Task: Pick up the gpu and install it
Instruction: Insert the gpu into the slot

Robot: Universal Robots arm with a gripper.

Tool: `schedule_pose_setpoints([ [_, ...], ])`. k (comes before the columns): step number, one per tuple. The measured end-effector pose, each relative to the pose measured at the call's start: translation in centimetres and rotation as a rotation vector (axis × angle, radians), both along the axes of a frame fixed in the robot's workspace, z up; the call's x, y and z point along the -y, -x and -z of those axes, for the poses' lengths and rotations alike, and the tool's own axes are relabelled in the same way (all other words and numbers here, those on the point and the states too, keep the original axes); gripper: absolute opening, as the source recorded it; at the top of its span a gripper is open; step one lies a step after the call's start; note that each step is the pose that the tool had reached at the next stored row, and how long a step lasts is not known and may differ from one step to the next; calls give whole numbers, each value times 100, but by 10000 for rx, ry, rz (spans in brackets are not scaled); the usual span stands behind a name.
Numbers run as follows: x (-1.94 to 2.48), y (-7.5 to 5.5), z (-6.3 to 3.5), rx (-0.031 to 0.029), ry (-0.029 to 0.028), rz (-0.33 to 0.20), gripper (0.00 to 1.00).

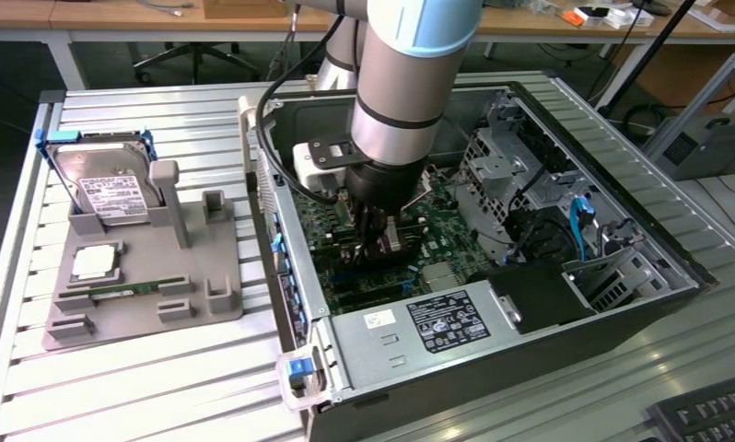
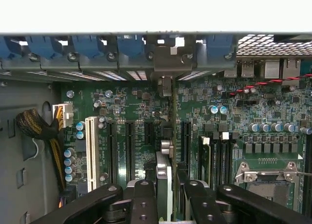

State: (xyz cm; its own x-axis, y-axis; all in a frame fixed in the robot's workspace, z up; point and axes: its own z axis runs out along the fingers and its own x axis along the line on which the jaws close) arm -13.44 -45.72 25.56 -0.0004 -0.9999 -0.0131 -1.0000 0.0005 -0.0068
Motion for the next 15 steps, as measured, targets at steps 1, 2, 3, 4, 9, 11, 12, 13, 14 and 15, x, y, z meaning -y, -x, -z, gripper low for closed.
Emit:
schedule_pose_setpoints([
  [1,0,0,0,0,0,0,27],
  [2,-1,-1,3,6,-9,0,27],
  [3,-1,0,5,7,-11,1,27],
  [4,-1,0,4,5,-8,1,27],
  [9,1,0,-11,-3,4,0,34],
  [11,-1,-1,-27,0,0,-1,34],
  [12,-2,0,-54,0,0,-1,34],
  [13,-2,1,-69,0,-4,0,34],
  [14,-2,1,-96,1,-5,0,34],
  [15,-2,1,-139,0,-4,0,34],
])
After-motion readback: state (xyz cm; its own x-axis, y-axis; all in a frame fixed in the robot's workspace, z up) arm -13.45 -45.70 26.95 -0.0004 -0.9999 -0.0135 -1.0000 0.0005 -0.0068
